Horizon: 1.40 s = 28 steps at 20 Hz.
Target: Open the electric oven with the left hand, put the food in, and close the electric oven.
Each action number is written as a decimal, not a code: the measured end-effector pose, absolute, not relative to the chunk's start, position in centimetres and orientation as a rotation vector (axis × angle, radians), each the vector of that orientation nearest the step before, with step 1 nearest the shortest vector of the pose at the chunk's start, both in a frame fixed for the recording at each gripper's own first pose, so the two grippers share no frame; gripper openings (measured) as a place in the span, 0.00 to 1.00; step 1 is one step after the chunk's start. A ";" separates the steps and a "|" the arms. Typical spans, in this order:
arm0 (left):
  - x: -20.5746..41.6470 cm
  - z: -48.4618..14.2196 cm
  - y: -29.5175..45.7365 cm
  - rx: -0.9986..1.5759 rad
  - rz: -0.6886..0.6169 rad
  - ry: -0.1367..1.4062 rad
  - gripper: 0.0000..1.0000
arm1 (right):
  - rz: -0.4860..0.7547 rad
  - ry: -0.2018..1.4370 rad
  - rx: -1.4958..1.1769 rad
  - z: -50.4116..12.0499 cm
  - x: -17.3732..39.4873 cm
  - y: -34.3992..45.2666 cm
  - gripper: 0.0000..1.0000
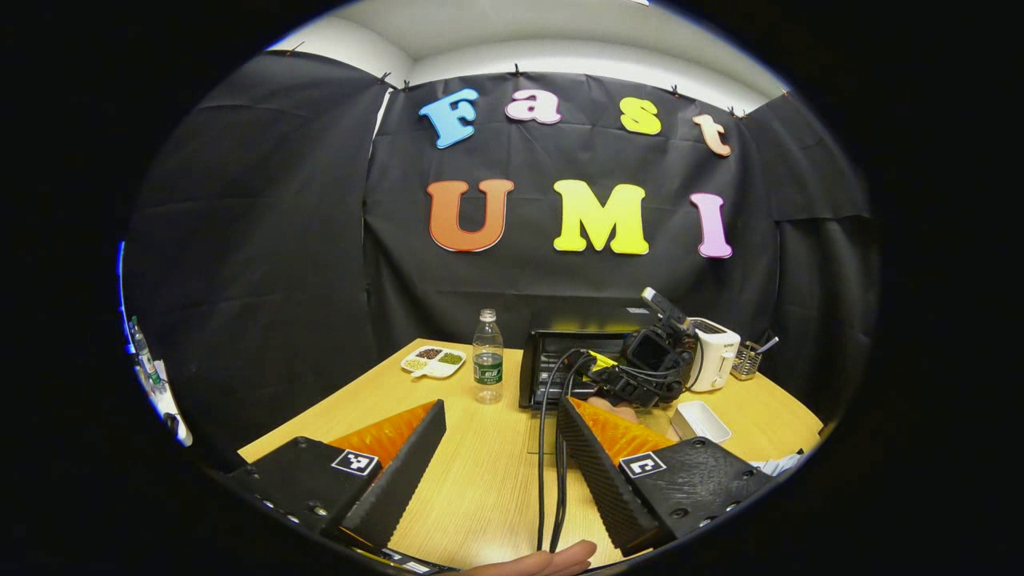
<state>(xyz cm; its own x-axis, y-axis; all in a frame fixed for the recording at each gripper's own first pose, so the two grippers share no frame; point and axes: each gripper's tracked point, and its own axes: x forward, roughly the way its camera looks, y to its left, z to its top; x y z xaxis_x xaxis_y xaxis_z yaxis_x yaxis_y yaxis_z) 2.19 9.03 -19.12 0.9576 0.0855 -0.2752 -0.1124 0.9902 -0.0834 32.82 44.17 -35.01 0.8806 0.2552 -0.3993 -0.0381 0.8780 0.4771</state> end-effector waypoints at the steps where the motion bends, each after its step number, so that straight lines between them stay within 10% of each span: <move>1: 2.1 -19.2 8.9 -0.098 0.102 0.280 0.94 | 0.179 0.470 0.432 -34.4 32.7 44.7 0.88; 15: 0.9 -16.1 8.6 -0.163 0.068 0.202 0.94 | 0.443 0.734 0.002 -34.2 24.9 46.0 0.95; 28: 2.0 -14.8 9.8 -0.137 0.099 0.184 0.94 | 0.429 0.369 0.054 -16.7 17.1 34.7 0.94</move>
<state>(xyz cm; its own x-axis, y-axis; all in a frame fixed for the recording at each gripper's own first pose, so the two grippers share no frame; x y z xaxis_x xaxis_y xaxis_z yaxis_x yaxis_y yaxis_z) 2.02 9.83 -14.84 0.9783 0.0858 -0.1886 -0.1108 0.9858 -0.1261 17.13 34.71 -16.72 0.8439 0.4163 -0.3383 -0.3970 0.9088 0.1282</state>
